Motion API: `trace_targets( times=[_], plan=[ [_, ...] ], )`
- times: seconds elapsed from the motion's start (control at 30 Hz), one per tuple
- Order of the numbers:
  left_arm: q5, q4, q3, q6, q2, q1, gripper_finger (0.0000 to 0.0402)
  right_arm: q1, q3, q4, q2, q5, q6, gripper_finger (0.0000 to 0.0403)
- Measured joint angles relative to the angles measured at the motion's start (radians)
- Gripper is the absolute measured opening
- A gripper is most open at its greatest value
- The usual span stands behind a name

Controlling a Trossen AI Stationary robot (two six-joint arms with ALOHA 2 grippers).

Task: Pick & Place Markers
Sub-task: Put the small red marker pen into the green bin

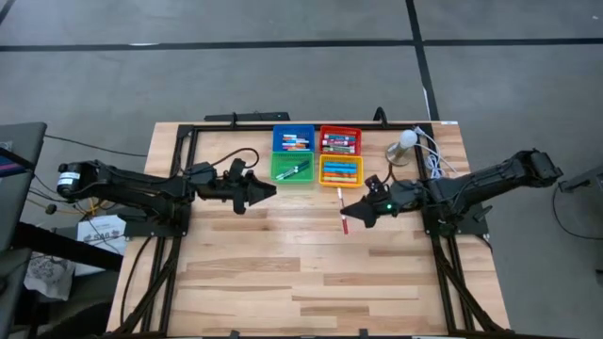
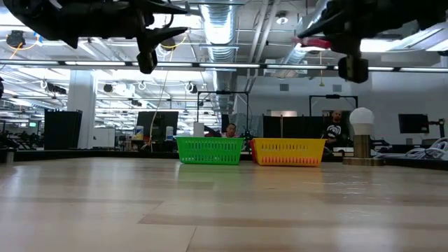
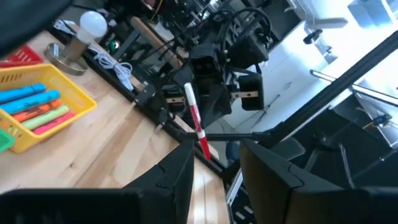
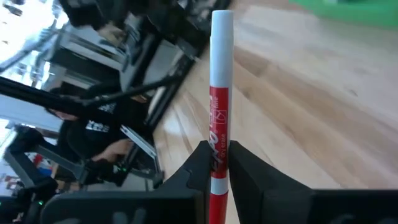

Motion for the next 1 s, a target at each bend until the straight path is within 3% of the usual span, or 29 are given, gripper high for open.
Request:
trace_targets(
  times=[0.37, 0.53, 1.0],
  plan=[
    [-0.178, 0.047, 0.003, -0.03, 0.001, -0.084, 0.0127, -0.073, 0.0, 0.191, 0.065, -0.035, -0.051, 0.0037],
    [-0.181, 0.048, 0.034, -0.042, 0.006, -0.084, 0.0127, -0.095, 0.017, 0.301, 0.146, -0.068, -0.066, 0.0031],
    [-0.135, 0.052, 0.156, -0.096, 0.19, -0.082, 0.0127, -0.123, 0.281, 0.304, 0.366, -0.161, -0.215, 0.0034]
  ],
)
